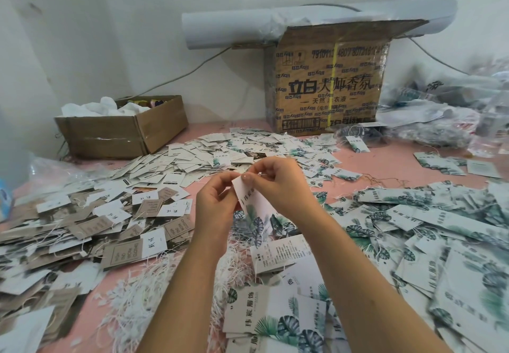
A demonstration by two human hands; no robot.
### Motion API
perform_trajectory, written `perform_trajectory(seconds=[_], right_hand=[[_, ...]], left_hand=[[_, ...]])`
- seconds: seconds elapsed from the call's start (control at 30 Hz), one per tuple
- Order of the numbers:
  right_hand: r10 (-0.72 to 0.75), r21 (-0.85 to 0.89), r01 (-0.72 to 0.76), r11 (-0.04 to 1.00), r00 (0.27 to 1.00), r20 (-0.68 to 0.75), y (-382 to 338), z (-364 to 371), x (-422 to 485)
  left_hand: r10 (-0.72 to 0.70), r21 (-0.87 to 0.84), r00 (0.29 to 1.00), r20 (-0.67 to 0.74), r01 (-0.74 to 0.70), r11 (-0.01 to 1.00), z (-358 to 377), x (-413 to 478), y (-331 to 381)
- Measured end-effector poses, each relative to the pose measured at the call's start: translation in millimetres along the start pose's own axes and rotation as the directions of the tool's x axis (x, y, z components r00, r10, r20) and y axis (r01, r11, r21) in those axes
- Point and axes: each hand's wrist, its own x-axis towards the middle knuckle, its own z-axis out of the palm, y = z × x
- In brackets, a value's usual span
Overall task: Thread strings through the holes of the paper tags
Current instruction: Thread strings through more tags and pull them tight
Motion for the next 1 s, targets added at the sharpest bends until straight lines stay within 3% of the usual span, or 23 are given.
perform_trajectory(seconds=[0.17,0.47,0.73,0.83,1.0], right_hand=[[0.048,-0.013,-0.048,0.999,0.998,0.045,5,-3,1],[0.191,-0.030,-0.190,0.981,0.981,0.039,12,-26,2],[0.415,0.073,-0.414,0.907,0.910,0.006,23,-42,3],[0.402,0.171,-0.392,0.904,0.915,-0.026,25,-44,4],[0.262,0.295,-0.225,0.928,0.961,-0.091,21,-42,3]], left_hand=[[0.011,0.048,1.000,-0.018,-0.010,0.999,-4,3,1],[-0.143,-0.268,0.963,-0.227,0.079,0.960,-16,12,2],[-0.167,-0.402,0.950,-0.265,0.049,0.914,-18,13,7],[-0.178,-0.401,0.949,-0.260,0.061,0.914,-19,13,8],[-0.142,-0.310,0.966,-0.218,0.069,0.948,-17,11,9]])
